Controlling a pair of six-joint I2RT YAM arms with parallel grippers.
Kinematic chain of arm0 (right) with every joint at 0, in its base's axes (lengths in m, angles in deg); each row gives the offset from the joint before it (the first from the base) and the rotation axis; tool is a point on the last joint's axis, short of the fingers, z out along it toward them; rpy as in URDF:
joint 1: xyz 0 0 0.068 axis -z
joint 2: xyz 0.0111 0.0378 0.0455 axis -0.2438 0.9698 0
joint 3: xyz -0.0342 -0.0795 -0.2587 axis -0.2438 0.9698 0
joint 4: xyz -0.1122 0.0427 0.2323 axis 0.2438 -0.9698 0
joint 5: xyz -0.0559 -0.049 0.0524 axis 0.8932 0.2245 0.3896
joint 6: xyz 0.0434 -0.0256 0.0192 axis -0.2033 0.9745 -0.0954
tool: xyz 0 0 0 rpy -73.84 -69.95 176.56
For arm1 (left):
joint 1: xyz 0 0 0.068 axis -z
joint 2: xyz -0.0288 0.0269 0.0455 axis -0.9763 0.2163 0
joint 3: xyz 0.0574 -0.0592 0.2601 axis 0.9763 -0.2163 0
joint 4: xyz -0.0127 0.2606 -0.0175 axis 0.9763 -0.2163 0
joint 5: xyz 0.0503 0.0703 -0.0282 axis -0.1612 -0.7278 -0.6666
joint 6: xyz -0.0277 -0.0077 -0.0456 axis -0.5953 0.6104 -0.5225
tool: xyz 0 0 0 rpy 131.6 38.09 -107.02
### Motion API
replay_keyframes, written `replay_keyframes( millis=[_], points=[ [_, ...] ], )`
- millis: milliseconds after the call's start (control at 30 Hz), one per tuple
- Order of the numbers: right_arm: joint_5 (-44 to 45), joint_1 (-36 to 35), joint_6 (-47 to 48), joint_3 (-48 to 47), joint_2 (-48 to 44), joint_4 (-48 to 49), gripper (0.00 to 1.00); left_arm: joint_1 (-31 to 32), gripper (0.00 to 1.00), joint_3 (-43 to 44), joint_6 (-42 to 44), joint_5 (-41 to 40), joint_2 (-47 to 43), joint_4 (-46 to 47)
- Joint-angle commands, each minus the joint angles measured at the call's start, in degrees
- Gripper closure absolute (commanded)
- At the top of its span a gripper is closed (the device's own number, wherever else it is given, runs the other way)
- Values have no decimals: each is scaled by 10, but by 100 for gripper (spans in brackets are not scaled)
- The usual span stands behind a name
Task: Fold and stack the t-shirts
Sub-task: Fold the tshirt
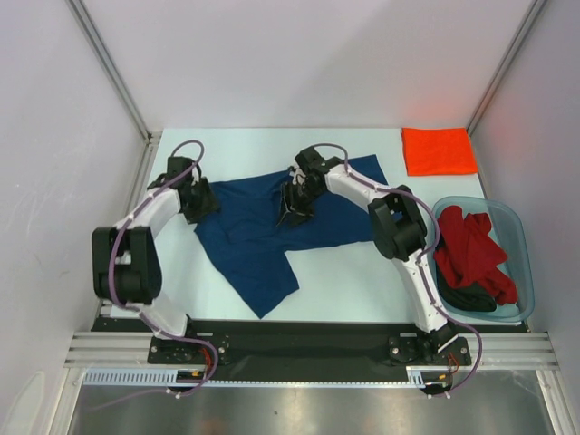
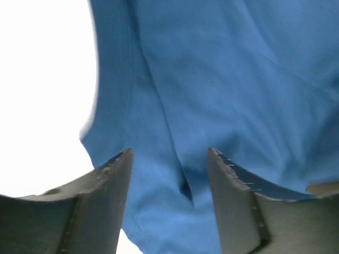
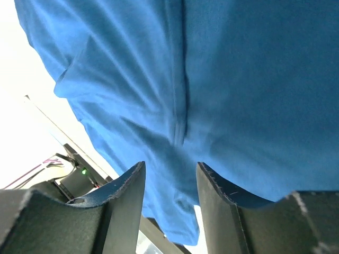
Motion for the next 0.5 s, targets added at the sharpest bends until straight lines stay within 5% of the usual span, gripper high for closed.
replay_keyframes(
  millis=[0,200,467],
  points=[
    [15,15,31,13,-66,-31,50,21,42,-62,-2,48,-94,19],
    [35,32,41,89,-137,-18,50,58,52,-149,-9,118,-135,87],
    [41,61,33,192,-214,22,50,83,42,-186,56,89,-106,165]
  ],
)
